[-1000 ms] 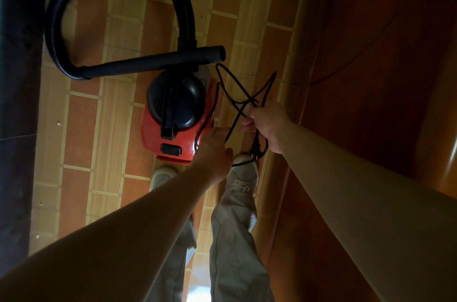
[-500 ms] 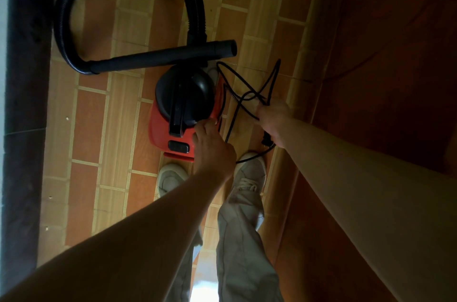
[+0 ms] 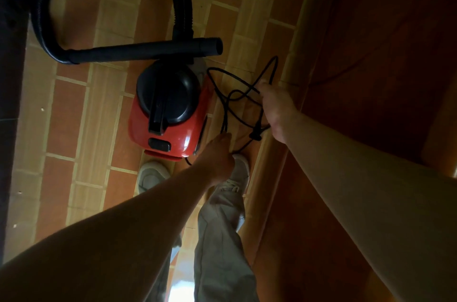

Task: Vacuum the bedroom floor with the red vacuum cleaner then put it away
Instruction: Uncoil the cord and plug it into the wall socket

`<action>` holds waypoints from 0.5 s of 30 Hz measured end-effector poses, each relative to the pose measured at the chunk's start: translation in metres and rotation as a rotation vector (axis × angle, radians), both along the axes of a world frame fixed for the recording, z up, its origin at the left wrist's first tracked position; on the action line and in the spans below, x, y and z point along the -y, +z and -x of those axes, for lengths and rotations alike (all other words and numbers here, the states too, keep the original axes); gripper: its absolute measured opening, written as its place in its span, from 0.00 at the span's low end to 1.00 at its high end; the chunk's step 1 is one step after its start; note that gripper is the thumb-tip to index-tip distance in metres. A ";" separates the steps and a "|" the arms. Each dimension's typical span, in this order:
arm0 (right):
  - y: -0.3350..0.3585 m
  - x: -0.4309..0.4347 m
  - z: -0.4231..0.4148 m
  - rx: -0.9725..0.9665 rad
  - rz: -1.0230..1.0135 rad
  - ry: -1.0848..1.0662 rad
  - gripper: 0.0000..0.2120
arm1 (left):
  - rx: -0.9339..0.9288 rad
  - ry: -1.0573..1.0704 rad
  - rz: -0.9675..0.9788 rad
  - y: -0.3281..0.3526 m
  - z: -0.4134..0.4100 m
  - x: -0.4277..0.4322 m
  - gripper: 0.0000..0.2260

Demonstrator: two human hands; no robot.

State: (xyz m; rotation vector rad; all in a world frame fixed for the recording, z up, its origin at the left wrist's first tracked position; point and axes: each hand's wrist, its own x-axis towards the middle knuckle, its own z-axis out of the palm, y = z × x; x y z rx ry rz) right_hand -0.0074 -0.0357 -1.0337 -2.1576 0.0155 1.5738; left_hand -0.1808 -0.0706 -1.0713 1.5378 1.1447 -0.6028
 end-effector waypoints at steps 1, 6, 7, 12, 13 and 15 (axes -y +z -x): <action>0.001 0.000 -0.004 0.018 -0.021 -0.023 0.25 | -0.011 -0.054 0.028 -0.001 -0.004 -0.002 0.29; 0.016 -0.001 -0.011 -0.031 -0.031 -0.146 0.19 | -0.068 -0.070 0.127 -0.004 -0.012 -0.014 0.27; 0.023 -0.001 -0.012 -0.015 -0.033 -0.150 0.19 | -0.083 -0.006 0.133 -0.001 -0.011 -0.016 0.27; 0.082 -0.018 -0.028 0.059 -0.165 -0.357 0.20 | -0.032 0.184 0.092 0.049 -0.004 -0.024 0.21; 0.101 -0.022 -0.033 0.068 -0.200 -0.373 0.20 | -0.036 0.218 0.097 0.064 -0.003 -0.026 0.20; 0.141 -0.030 -0.041 0.088 -0.253 -0.357 0.20 | -0.036 0.278 0.096 0.097 0.000 -0.032 0.19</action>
